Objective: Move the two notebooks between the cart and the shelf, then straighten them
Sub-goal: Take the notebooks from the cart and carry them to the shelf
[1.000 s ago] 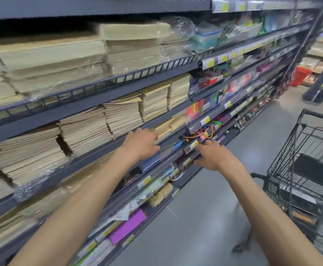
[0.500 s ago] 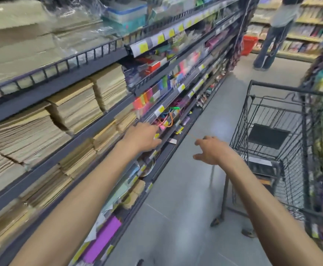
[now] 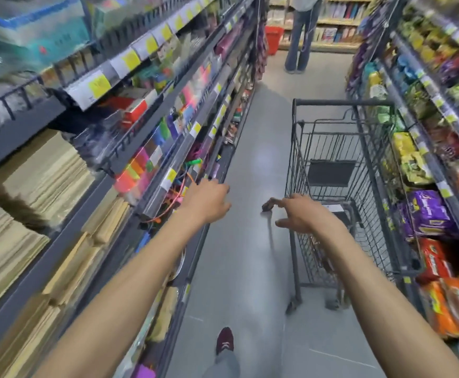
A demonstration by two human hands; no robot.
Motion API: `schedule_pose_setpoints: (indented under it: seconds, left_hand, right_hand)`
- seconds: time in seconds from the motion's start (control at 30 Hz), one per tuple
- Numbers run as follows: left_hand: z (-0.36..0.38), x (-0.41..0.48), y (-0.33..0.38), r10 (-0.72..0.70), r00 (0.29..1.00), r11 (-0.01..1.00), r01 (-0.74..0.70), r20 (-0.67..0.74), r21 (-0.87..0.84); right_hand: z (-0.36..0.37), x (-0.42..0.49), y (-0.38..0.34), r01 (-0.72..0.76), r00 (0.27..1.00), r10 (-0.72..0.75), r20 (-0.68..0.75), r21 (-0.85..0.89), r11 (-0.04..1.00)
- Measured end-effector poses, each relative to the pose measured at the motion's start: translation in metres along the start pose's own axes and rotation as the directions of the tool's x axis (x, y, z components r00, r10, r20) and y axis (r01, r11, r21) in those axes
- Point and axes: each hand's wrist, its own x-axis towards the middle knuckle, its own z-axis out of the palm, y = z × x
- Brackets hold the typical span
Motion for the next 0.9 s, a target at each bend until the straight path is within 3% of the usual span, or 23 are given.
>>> schedule_pose_setpoints:
  seconds: [0.23,0.43,0.9]
  left_hand:
    - [-0.015,0.097,-0.009,0.133,0.991,0.989,-0.133,0.009,0.057]
    - [-0.014,0.18,0.017,0.265,0.961,0.964,-0.267,0.076,0.009]
    - [0.005,0.379,0.155,0.553,0.798,0.822,-0.57,0.239,0.004]
  right_hand:
    - [-0.014,0.048,0.037,-0.161,0.987,0.159,0.023,0.087,0.983]
    - [-0.006,0.071,0.086,-0.312,0.95,0.303,0.073,0.186,0.932]
    - [0.031,0.135,0.238,-0.548,0.837,0.494,0.237,0.356,0.757]
